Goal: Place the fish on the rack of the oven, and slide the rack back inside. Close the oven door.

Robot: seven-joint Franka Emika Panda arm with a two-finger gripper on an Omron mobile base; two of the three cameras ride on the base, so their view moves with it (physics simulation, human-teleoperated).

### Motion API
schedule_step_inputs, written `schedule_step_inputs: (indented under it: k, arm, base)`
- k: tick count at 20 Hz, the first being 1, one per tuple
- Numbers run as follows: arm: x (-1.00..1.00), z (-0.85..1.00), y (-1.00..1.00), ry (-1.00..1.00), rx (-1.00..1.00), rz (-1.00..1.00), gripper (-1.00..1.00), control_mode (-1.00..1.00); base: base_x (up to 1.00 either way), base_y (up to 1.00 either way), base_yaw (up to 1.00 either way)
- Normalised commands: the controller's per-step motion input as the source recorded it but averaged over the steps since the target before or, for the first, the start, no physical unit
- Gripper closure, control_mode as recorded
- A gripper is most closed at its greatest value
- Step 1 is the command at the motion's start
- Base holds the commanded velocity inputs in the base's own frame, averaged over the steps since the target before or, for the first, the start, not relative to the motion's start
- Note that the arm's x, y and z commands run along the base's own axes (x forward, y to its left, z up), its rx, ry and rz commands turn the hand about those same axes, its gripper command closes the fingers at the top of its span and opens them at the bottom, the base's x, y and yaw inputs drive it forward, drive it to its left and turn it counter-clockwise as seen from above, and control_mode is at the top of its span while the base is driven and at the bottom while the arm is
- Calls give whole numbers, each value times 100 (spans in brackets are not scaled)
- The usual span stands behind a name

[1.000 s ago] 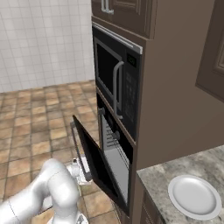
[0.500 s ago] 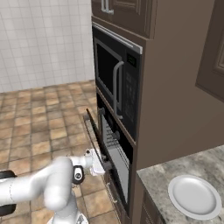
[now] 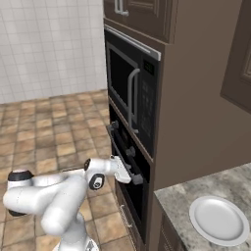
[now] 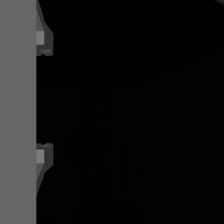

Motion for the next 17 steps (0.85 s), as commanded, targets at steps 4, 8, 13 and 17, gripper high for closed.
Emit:
schedule_step_inputs:
  k: [4,8,13,17]
  arm:
    - [83,-63,-100,0,4,0,-100,-100]
    - [22,-58,-93,0,4,-1,-100,-100]
    - [0,-25,-76,3,1,-6,-100,-100]
    - [0,-26,-82,6,3,-8,-100,-100]
  base:
    - [0,0,0]
    - [0,0,0]
    - [0,0,0]
    - [0,0,0]
